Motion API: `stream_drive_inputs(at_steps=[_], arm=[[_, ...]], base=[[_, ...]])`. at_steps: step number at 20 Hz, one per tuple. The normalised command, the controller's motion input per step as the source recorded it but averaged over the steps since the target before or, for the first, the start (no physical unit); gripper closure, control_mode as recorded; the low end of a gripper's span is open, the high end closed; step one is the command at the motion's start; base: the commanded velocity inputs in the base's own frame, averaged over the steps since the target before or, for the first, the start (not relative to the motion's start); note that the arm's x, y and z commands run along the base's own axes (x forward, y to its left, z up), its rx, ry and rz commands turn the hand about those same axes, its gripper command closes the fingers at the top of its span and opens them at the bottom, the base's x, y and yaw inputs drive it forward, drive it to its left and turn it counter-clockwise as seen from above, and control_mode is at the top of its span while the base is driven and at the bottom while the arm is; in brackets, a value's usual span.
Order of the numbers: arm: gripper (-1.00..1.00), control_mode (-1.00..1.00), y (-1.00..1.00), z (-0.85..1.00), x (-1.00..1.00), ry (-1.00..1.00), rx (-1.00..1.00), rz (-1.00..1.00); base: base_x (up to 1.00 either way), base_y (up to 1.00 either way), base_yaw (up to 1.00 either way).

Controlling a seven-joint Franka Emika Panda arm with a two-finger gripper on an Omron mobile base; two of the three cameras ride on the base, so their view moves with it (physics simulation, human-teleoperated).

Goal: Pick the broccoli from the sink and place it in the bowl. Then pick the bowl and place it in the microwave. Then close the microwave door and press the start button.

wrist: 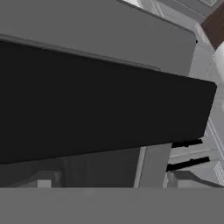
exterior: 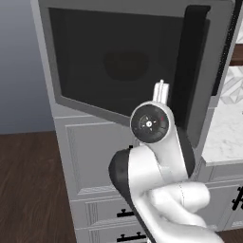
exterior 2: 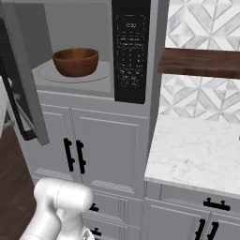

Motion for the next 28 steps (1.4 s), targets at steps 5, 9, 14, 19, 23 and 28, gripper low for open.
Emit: stream_drive_inputs(at_steps=[5, 9, 14, 19, 23, 28], arm=[[-1.0, -1.0, -1.0, -0.02, 0.9, 0.15, 0.06, 0.04], [-1.0, -1.0, -0.88, -0.26, 0.87, 0.0, -0.06, 0.12], [-1.0, -1.0, -0.51, -0.08, 1.0, 0.0, -0.2, 0.05], [-1.0, -1.0, -0.27, 0.0, 1.0, 0.01, -0.21, 0.0], [-1.0, -1.0, -0.17, 0.01, 1.0, 0.1, -0.15, 0.0], [-1.0, -1.0, -0.18, 0.12, 0.88, 0.19, -0.07, 0.0]], base=[[0.0, 0.0, 0.0], [0.0, 0.0, 0.0], [0.0, 0.0, 0.0], [0.0, 0.0, 0.0], [0.0, 0.0, 0.0], [0.0, 0.0, 0.0]])
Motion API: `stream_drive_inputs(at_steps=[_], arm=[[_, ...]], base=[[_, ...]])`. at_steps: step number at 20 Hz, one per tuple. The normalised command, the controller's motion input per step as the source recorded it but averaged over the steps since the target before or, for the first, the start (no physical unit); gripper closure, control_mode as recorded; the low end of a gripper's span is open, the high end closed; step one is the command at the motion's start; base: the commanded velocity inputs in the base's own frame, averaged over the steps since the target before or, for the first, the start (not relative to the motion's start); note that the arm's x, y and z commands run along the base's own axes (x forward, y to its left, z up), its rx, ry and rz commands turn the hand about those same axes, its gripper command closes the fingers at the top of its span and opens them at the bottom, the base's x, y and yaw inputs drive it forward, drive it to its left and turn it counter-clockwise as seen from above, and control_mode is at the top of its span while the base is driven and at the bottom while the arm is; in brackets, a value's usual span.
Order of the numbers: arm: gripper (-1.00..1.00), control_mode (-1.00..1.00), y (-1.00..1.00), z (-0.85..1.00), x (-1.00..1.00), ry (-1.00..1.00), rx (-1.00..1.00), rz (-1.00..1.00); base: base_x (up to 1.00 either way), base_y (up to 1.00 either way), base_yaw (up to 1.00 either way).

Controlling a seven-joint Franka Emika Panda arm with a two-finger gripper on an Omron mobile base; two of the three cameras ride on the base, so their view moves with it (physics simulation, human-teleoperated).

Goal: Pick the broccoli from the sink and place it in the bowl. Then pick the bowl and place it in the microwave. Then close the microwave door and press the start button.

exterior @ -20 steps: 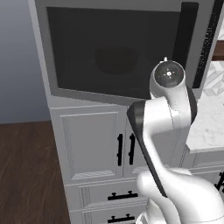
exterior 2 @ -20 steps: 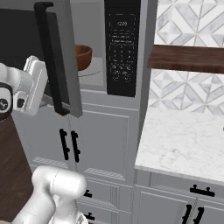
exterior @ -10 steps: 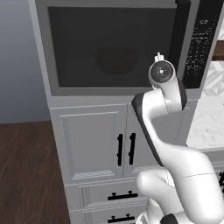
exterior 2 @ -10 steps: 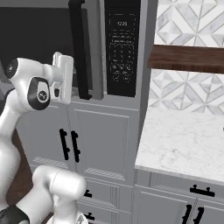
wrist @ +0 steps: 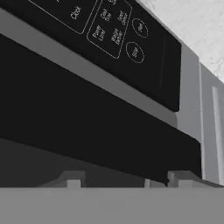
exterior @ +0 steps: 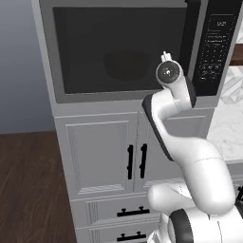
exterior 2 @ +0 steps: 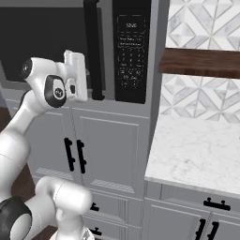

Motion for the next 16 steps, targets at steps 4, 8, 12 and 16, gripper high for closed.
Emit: stream_drive_inputs(at_steps=[4, 8, 12, 16], arm=[[-1.0, -1.0, -0.2, 0.0, 0.38, 0.18, -0.07, 0.0], [-1.0, -1.0, -0.03, -0.01, -0.4, 0.06, -0.02, 0.0], [-1.0, -1.0, 0.02, 0.0, -0.87, 0.0, 0.0, 0.0], [-1.0, -1.0, 0.05, -0.01, -0.83, 0.0, 0.0, 0.0]], base=[[0.0, 0.0, 0.0], [0.0, 0.0, 0.0], [0.0, 0.0, 0.0], [0.0, 0.0, 0.0]])
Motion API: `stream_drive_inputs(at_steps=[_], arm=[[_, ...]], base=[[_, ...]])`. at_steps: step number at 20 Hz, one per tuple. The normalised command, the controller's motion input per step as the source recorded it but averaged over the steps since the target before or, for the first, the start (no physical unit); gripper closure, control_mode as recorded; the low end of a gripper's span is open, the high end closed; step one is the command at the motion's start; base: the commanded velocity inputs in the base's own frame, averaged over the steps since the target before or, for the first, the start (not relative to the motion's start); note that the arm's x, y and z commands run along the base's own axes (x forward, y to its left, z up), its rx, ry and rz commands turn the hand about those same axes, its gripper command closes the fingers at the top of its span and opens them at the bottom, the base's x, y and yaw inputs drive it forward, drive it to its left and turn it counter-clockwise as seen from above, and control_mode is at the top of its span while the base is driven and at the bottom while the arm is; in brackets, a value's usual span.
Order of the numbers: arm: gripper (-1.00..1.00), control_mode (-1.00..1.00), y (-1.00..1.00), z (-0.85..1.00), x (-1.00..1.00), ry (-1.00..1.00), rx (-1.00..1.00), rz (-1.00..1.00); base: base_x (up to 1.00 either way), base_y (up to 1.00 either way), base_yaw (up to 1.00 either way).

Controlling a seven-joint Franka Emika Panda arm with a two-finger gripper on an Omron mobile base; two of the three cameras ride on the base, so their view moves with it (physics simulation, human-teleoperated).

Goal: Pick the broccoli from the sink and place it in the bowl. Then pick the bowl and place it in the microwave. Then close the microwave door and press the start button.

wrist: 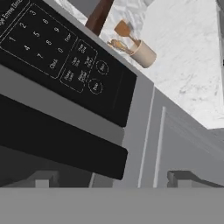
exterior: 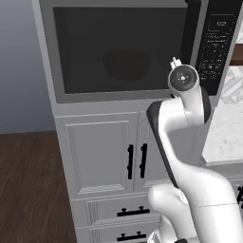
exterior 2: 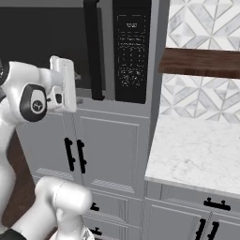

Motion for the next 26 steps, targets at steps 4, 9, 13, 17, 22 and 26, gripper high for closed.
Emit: stream_drive_inputs(at_steps=[4, 9, 13, 17, 22, 26], arm=[[-1.0, -1.0, 0.0, 0.0, -0.91, -0.01, 0.1, 0.01], [-1.0, -1.0, -0.04, 0.0, -0.92, -0.04, 0.11, 0.19], [-1.0, -1.0, -0.45, 0.02, -0.72, -0.1, 0.24, 0.29], [-1.0, -1.0, -0.28, 0.01, -0.45, -0.06, 0.16, 0.3], [-1.0, -1.0, -0.36, 0.12, -0.37, -0.1, 0.12, 0.15], [-1.0, -1.0, -0.77, 0.5, -0.03, -0.15, 0.12, 0.11]], base=[[0.0, 0.0, 0.0], [0.0, 0.0, 0.0], [0.0, 0.0, 0.0], [0.0, 0.0, 0.0], [0.0, 0.0, 0.0], [0.0, 0.0, 0.0]])
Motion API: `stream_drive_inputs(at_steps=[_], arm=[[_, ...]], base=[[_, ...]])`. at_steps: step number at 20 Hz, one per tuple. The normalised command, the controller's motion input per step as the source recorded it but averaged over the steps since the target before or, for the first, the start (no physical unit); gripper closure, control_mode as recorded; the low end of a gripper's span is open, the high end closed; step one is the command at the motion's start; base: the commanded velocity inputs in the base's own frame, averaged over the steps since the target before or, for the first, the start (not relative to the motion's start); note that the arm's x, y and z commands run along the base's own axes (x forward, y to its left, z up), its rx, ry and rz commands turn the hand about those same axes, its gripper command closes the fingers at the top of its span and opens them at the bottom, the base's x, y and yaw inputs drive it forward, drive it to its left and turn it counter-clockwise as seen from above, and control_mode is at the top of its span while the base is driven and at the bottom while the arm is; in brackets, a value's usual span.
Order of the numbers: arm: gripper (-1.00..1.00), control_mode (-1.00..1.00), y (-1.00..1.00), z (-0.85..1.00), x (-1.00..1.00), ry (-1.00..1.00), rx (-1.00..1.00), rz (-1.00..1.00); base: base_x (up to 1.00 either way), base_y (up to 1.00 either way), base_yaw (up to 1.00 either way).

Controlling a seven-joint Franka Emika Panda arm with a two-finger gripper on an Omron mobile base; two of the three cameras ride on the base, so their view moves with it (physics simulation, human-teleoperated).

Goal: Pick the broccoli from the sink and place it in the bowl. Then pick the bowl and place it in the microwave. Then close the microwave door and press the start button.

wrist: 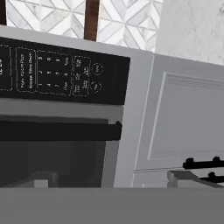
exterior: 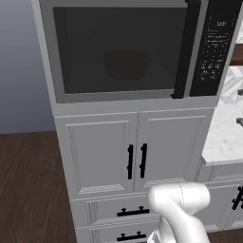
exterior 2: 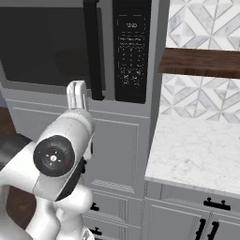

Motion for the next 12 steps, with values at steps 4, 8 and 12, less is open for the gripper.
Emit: stream_drive_inputs(at_steps=[4, 8, 12], arm=[[-1.0, -1.0, -0.73, 0.27, 0.0, -0.13, 0.12, 0.11], [-1.0, -1.0, -0.41, 0.07, -0.01, -0.2, 0.06, 0.02], [1.0, -1.0, 0.14, 0.0, 0.2, -0.13, 0.0, -0.01]], base=[[0.0, 0.0, 0.0], [0.0, 0.0, 0.0], [0.0, 0.0, 0.0]])
